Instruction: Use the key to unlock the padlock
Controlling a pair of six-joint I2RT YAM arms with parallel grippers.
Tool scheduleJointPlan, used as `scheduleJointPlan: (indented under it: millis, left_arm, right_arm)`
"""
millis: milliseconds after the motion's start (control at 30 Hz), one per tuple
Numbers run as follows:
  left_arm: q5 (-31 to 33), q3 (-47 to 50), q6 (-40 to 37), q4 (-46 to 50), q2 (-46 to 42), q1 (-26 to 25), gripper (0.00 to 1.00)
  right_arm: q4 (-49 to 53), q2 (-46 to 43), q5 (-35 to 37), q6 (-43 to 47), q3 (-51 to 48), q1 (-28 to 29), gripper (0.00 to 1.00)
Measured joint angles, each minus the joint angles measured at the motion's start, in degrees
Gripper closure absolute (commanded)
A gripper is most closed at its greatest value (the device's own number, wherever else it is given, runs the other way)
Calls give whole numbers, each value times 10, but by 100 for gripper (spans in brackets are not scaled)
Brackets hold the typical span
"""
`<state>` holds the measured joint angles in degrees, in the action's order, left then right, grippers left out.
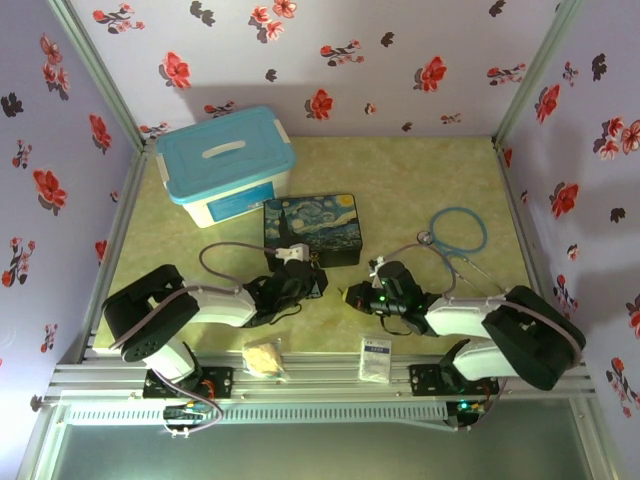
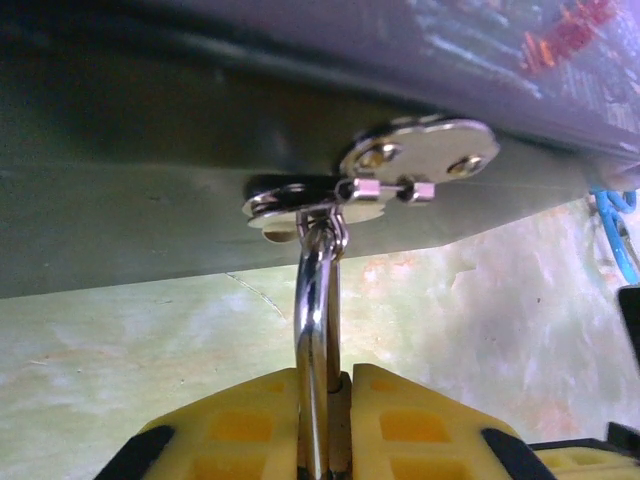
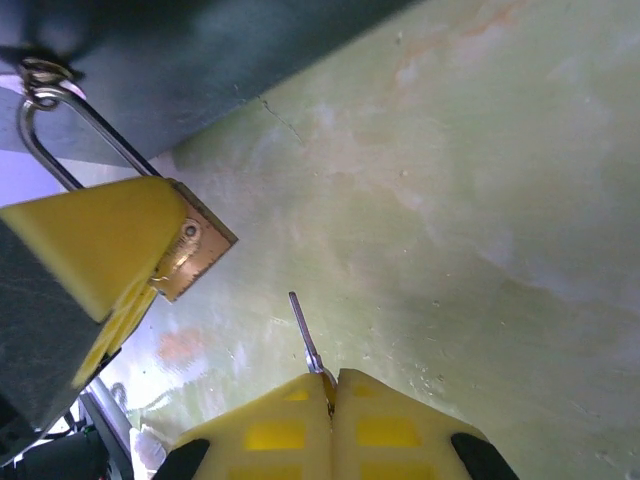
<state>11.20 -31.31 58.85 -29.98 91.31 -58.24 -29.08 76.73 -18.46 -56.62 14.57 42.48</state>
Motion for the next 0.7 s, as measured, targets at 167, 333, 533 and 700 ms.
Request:
scheduleJointPlan:
  millis: [167,333,533,700]
  left_arm:
    - [2,17,30,-31,2,0,100]
    - [12,31,60,-52,6,-5,100]
    - [24,58,108,-115,6,-7,100]
    - [24,67,139,-161,17,-7,100]
  right_arm:
    - [-25,8,-5,-7,0,5,100]
    - [-55,11,-17,-19,0,8,100]
    - [-92,47,-40,-40,0,8,100]
    - [-104,58,-50,-44,0,8,100]
